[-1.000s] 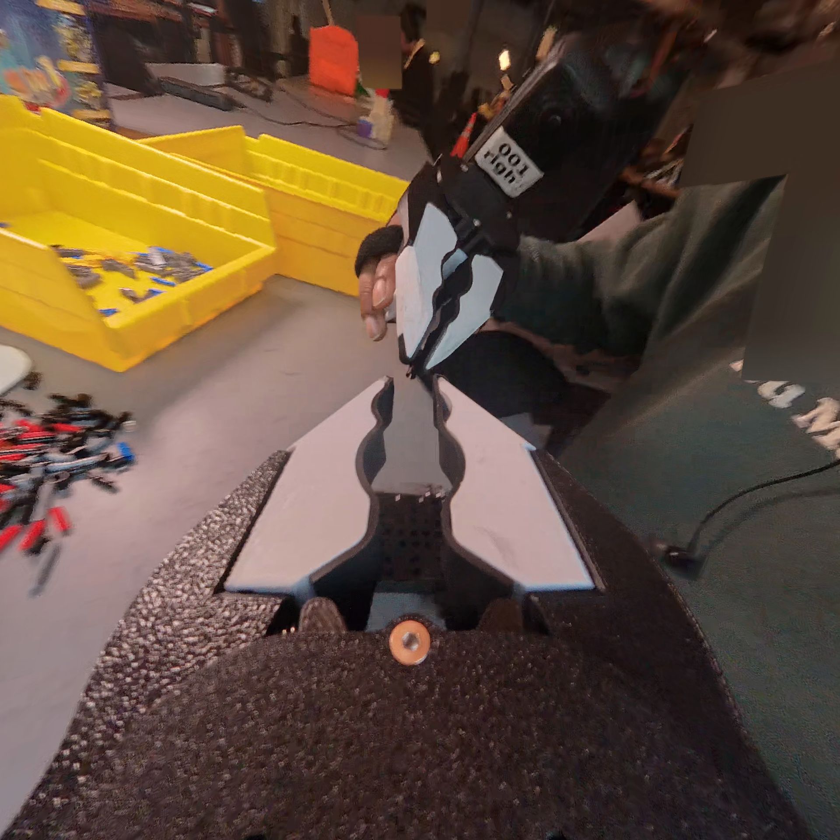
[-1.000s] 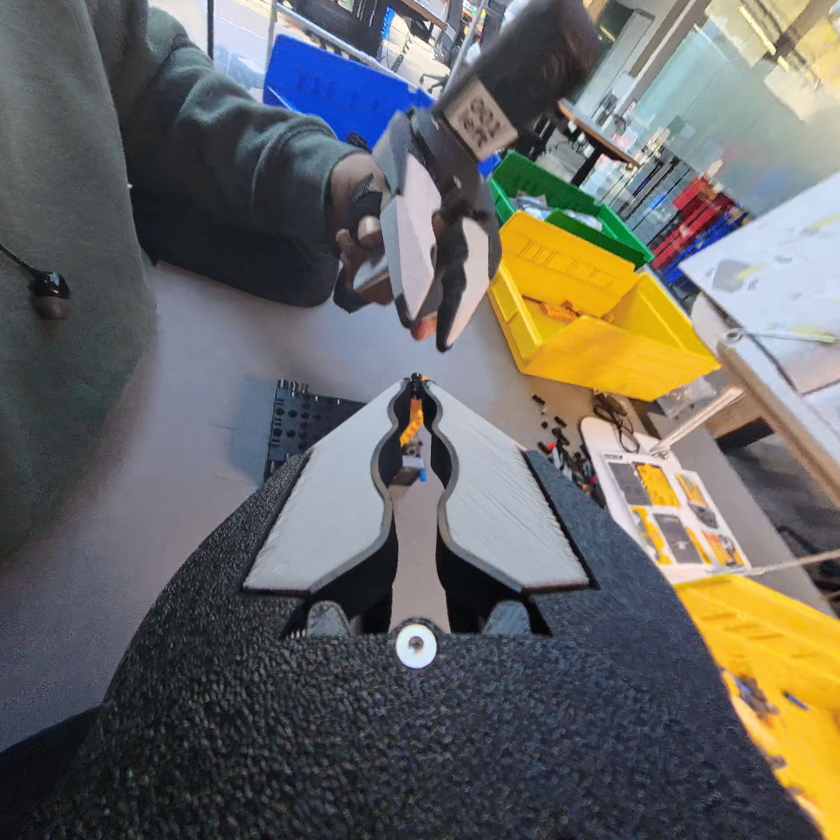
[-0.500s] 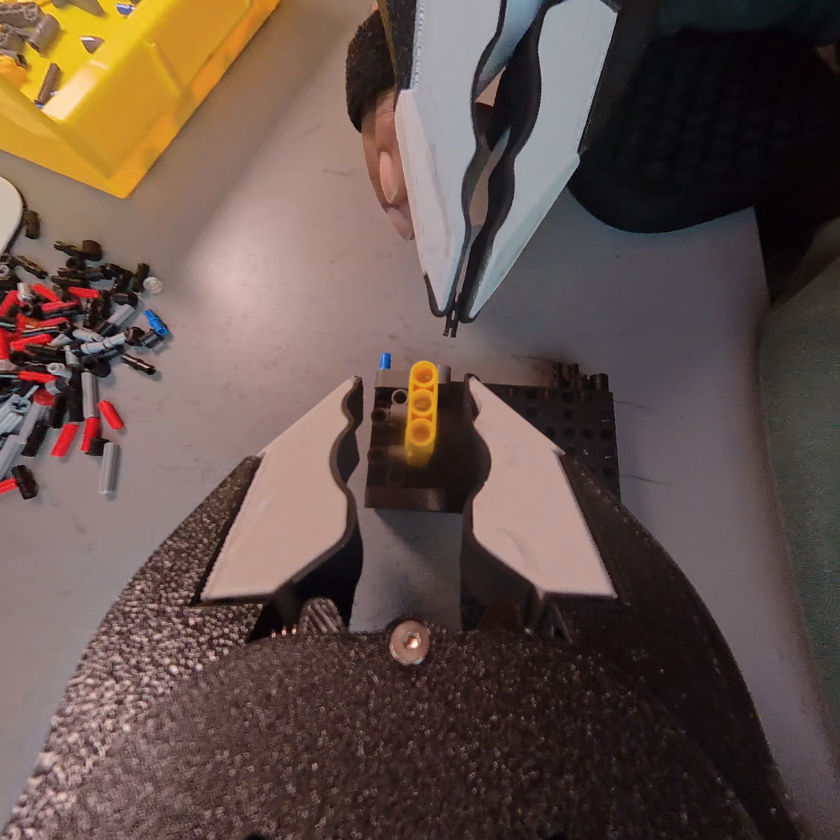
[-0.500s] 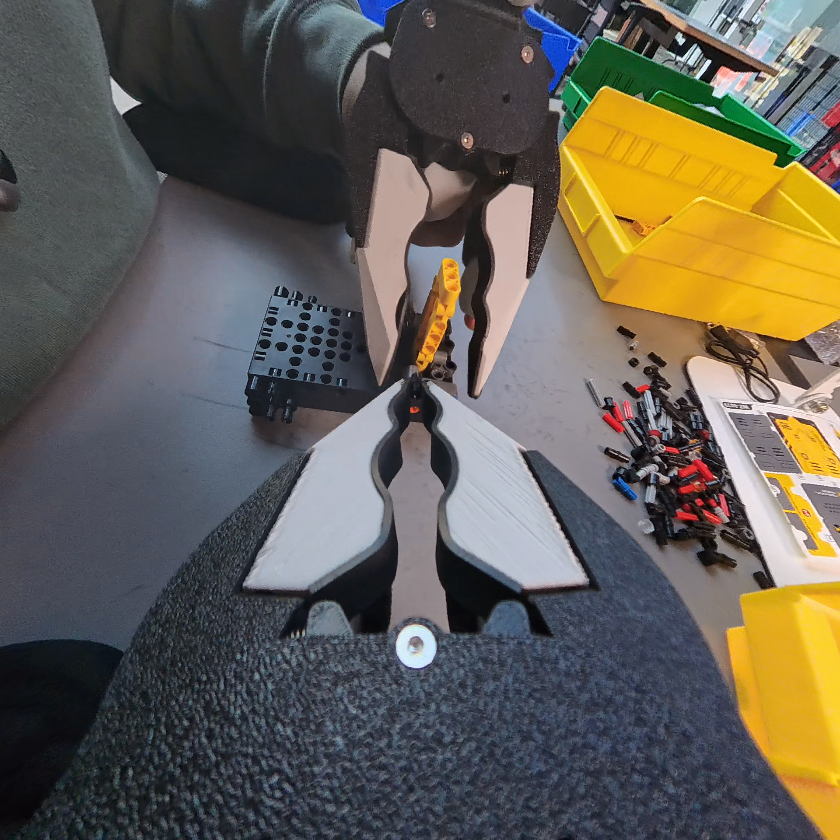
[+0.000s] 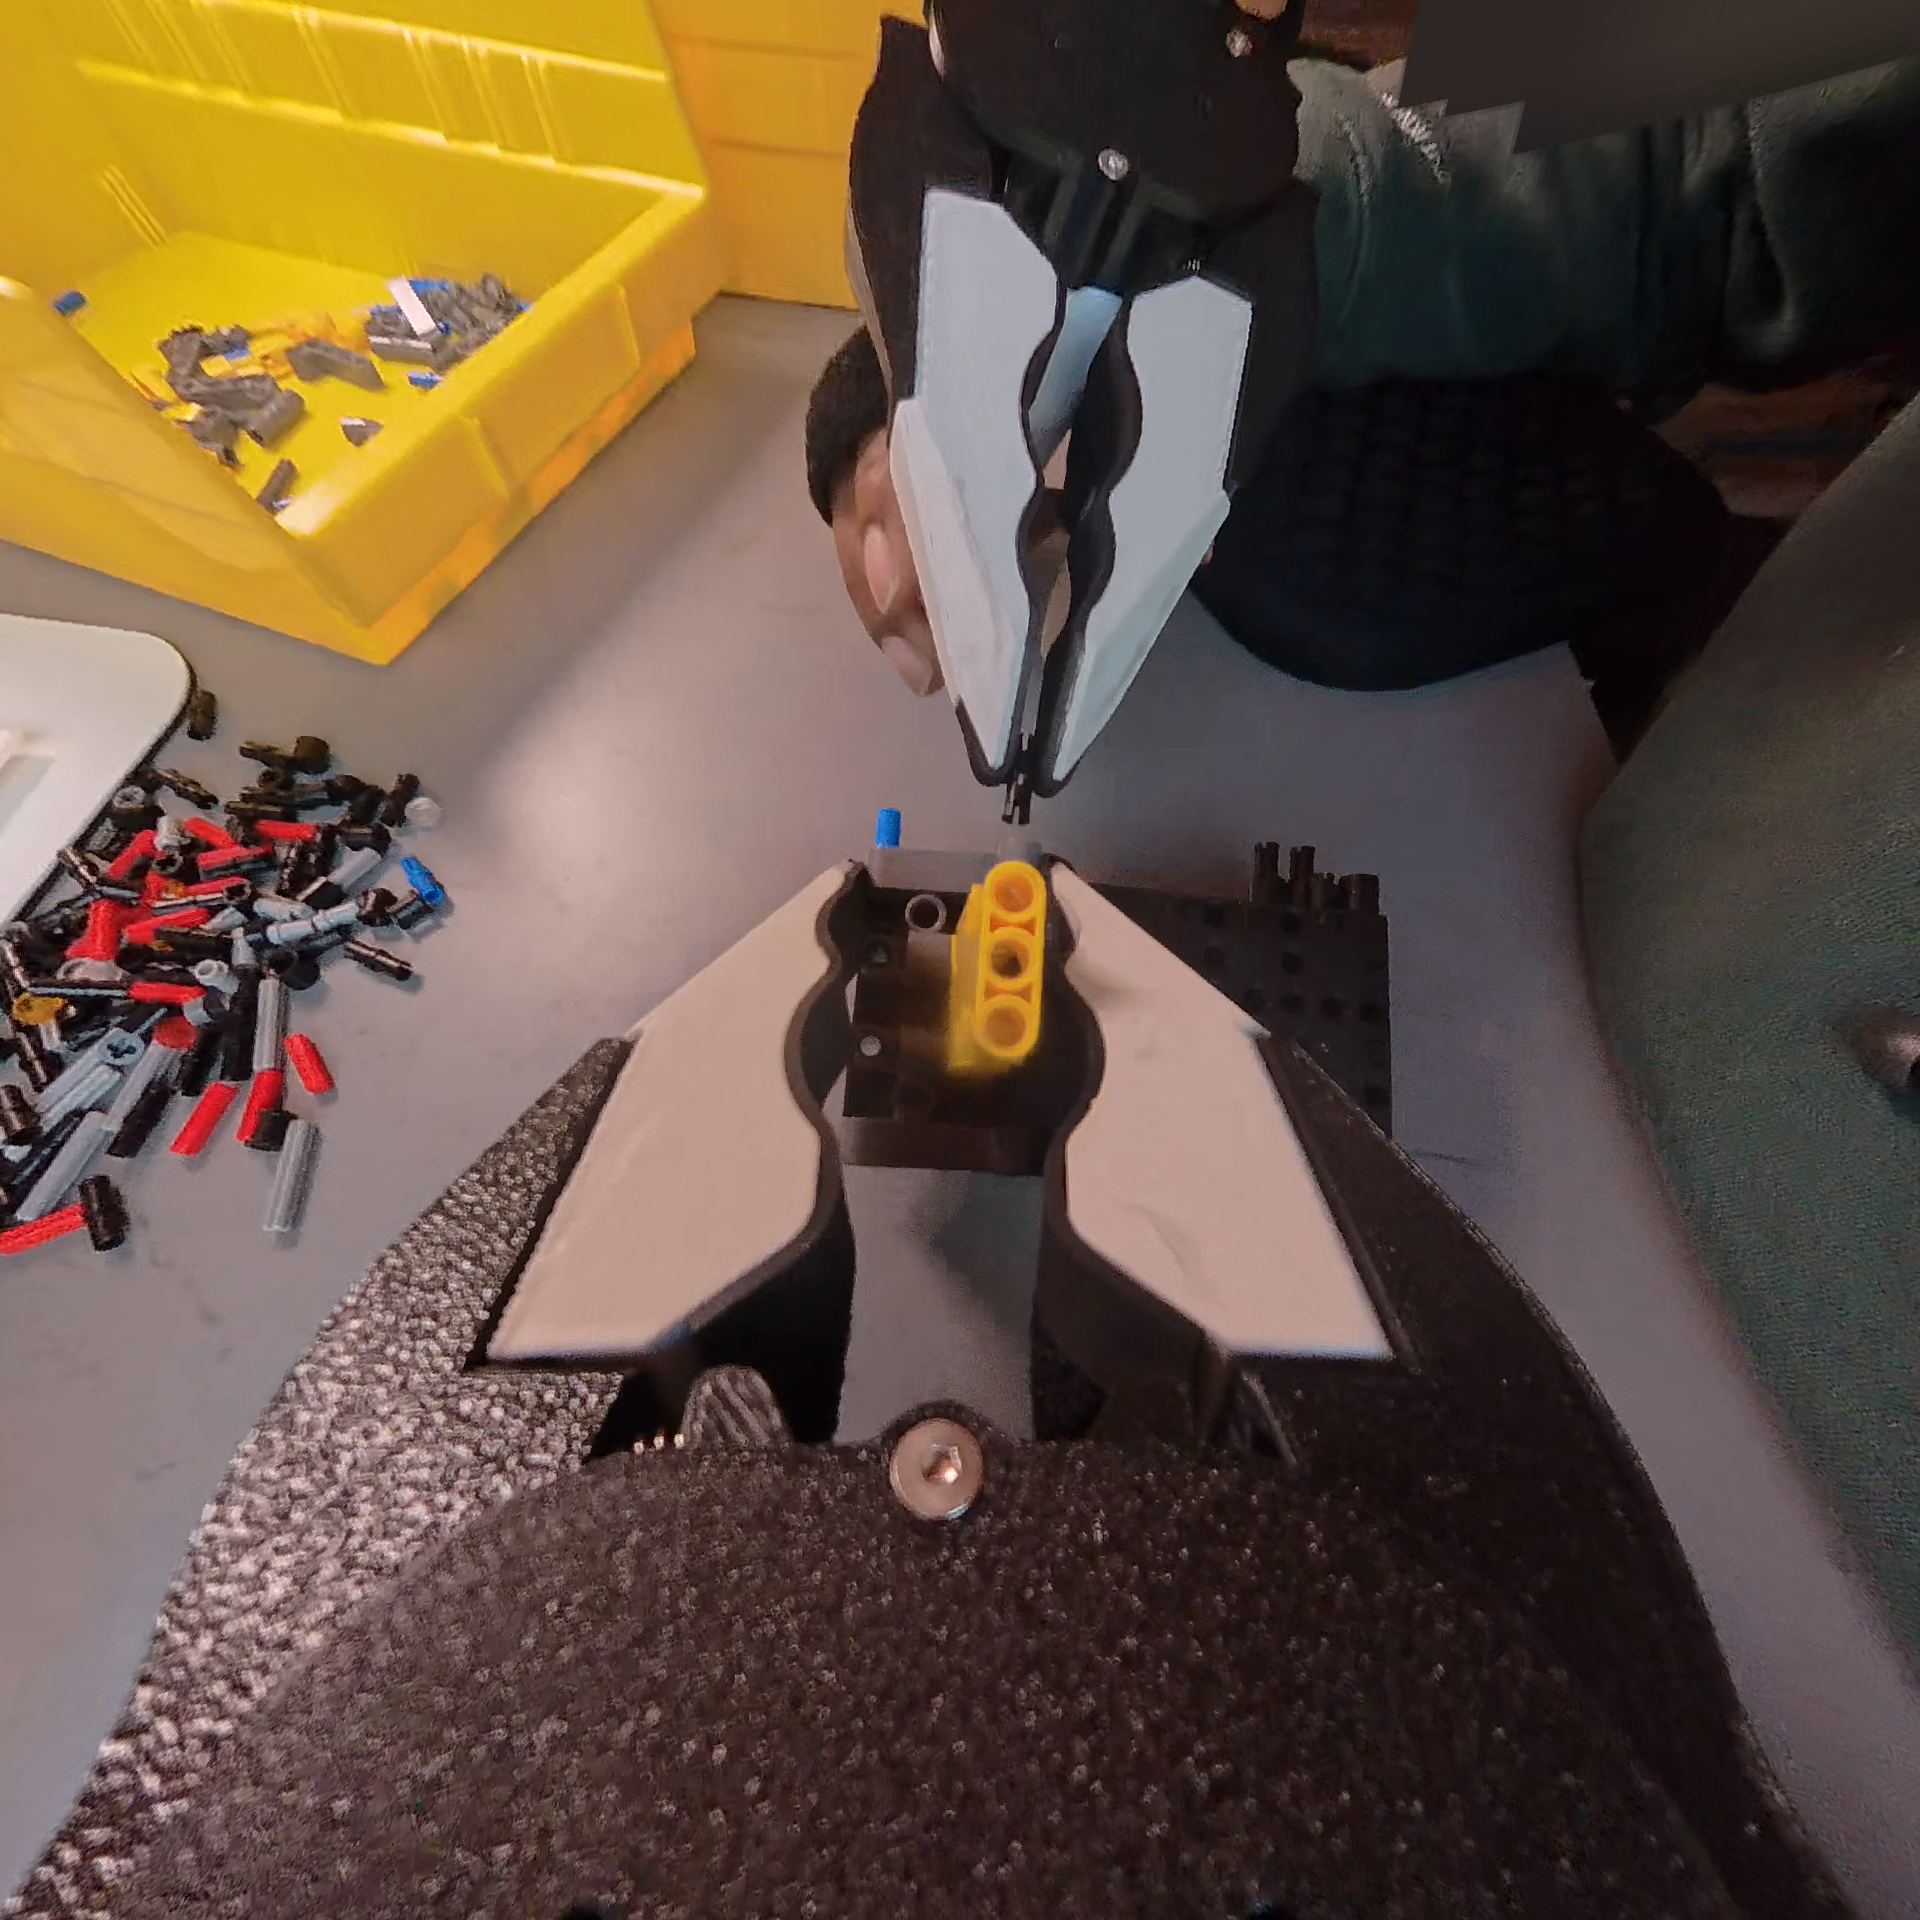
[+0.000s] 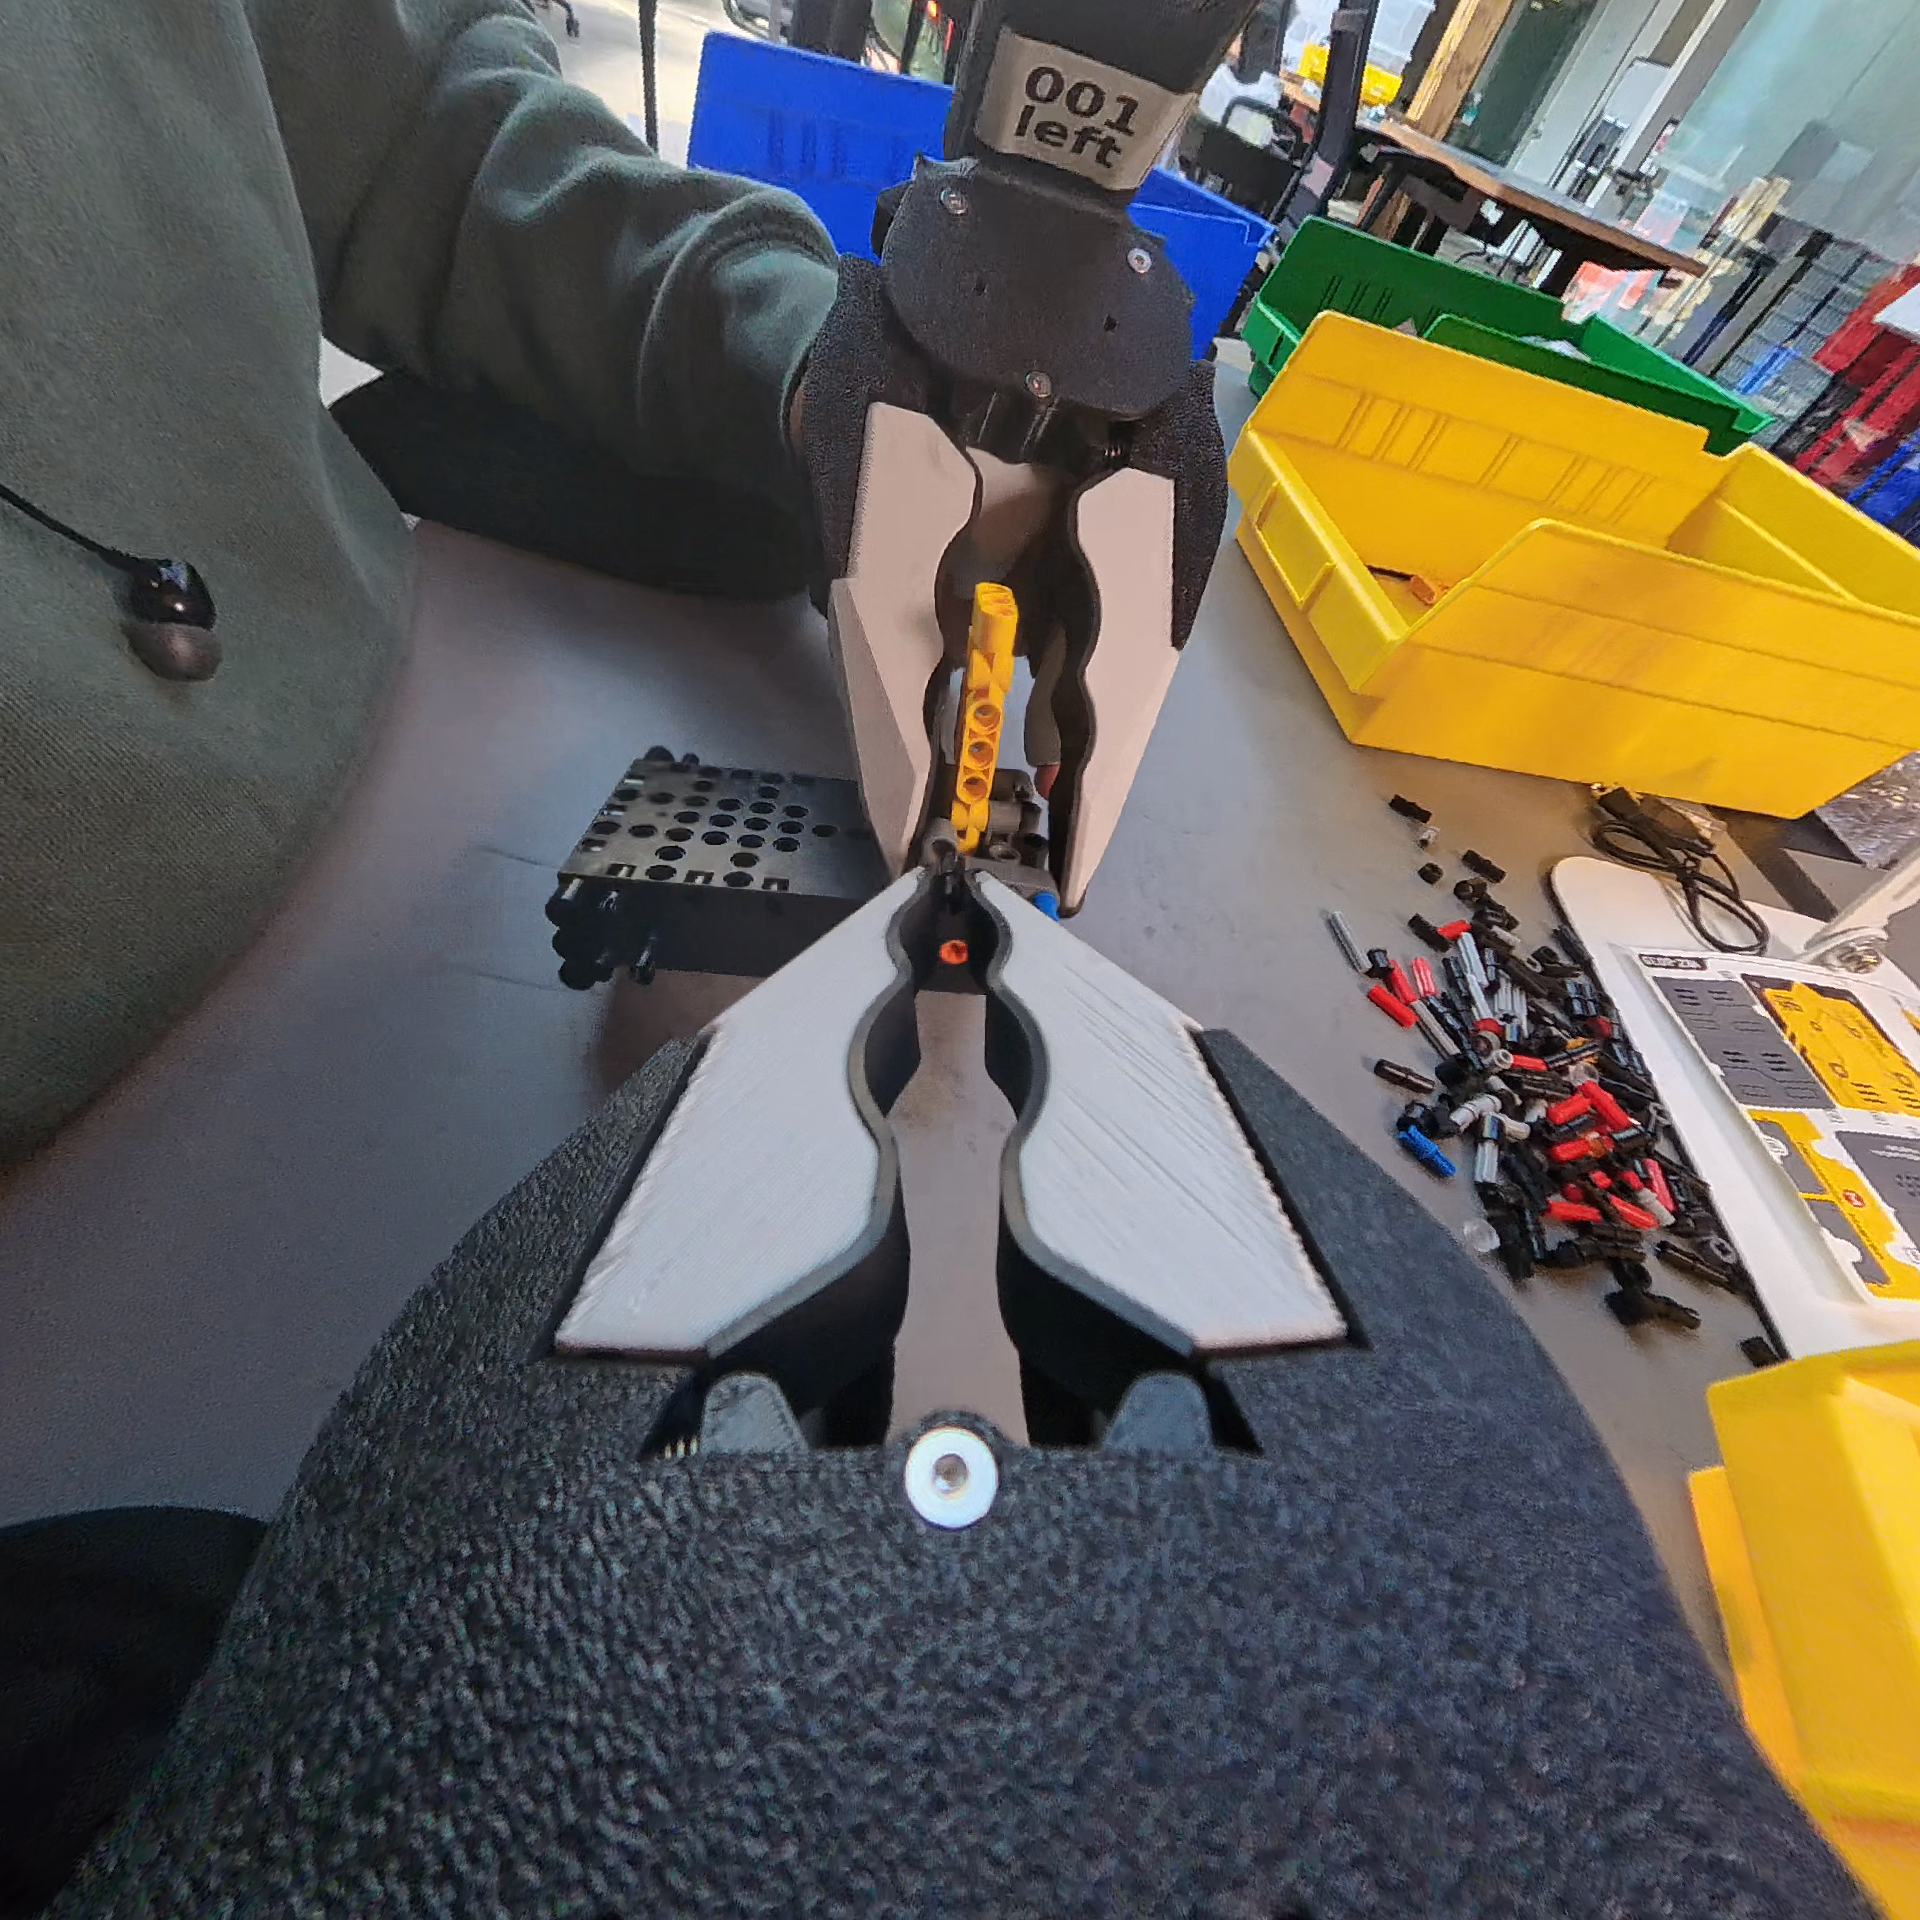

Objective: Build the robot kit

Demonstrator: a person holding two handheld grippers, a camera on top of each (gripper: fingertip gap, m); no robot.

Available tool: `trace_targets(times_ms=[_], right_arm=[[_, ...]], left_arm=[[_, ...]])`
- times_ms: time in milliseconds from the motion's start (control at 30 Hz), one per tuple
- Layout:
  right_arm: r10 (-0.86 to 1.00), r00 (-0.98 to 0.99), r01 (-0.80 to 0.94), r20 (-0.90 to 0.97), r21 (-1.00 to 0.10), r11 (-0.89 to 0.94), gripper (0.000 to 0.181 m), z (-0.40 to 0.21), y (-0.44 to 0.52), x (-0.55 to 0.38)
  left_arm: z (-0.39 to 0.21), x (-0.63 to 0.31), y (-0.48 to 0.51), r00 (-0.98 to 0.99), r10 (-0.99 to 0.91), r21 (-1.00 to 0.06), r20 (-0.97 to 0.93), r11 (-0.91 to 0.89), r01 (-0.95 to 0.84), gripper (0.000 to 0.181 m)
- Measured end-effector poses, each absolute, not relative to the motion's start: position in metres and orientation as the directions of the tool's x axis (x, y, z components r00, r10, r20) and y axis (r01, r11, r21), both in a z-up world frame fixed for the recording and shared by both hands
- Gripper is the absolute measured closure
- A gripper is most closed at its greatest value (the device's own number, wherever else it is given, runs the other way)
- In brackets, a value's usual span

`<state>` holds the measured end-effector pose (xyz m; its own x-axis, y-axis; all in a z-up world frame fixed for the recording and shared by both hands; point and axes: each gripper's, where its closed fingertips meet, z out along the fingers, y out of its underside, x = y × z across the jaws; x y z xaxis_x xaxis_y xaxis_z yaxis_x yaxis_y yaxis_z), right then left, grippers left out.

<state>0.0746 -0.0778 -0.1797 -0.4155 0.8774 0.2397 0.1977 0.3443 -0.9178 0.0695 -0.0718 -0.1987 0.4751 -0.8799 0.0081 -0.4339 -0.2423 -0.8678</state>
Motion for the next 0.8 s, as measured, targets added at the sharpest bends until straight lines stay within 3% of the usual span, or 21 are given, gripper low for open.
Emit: trace_targets(times_ms=[800], right_arm=[[0.862, -0.477, 0.236, 0.171, -0.92, 0.313, 0.178, -0.1841, -0.0788, 0.0718]], left_arm=[[-0.1972, 0.0718, -0.0674, 0.483, -0.865, -0.862, -0.132, -0.14, -0.487, 0.152]])
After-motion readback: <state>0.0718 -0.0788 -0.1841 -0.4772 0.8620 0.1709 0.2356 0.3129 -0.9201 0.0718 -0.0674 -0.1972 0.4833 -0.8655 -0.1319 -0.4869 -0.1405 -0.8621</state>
